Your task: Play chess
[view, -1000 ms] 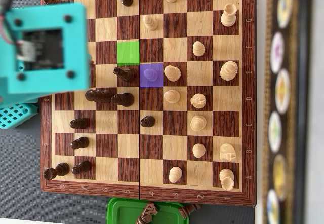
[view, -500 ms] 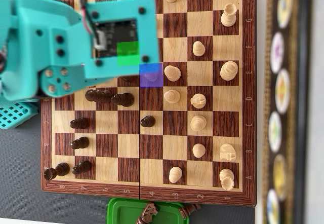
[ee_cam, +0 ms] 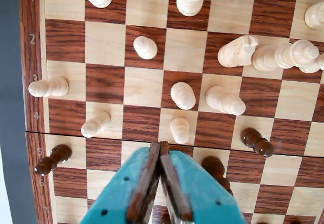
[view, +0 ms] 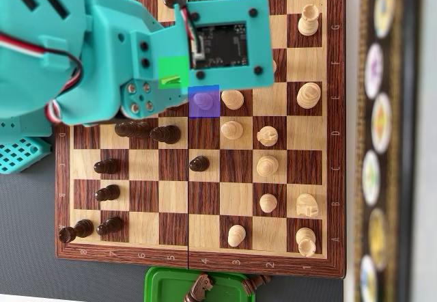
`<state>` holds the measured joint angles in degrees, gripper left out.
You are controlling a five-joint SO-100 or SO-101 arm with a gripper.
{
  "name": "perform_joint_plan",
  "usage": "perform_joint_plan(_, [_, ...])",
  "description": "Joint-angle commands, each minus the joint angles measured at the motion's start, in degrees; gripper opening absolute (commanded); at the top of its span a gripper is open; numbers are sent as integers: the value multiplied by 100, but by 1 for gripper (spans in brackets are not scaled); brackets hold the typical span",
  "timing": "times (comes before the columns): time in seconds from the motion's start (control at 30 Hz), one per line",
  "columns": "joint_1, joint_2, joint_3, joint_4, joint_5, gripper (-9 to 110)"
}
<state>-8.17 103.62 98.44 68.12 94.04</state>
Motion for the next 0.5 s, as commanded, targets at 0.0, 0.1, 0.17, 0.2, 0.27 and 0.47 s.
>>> perform_joint_plan(0.0, [-88, -53, -325, -79, -35, 3])
perform_joint_plan(0.1, [-88, -211, -483, -79, -35, 3])
perform_joint_plan(0.17, [-88, -369, -606, -35, -44, 3])
perform_joint_plan(0.2, [-88, -457, -659, -35, -44, 3])
perform_joint_plan(0.27, [-88, -598, -756, -35, -44, 3])
perform_joint_plan(0.47, [-35, -686, -791, -26, -53, 3])
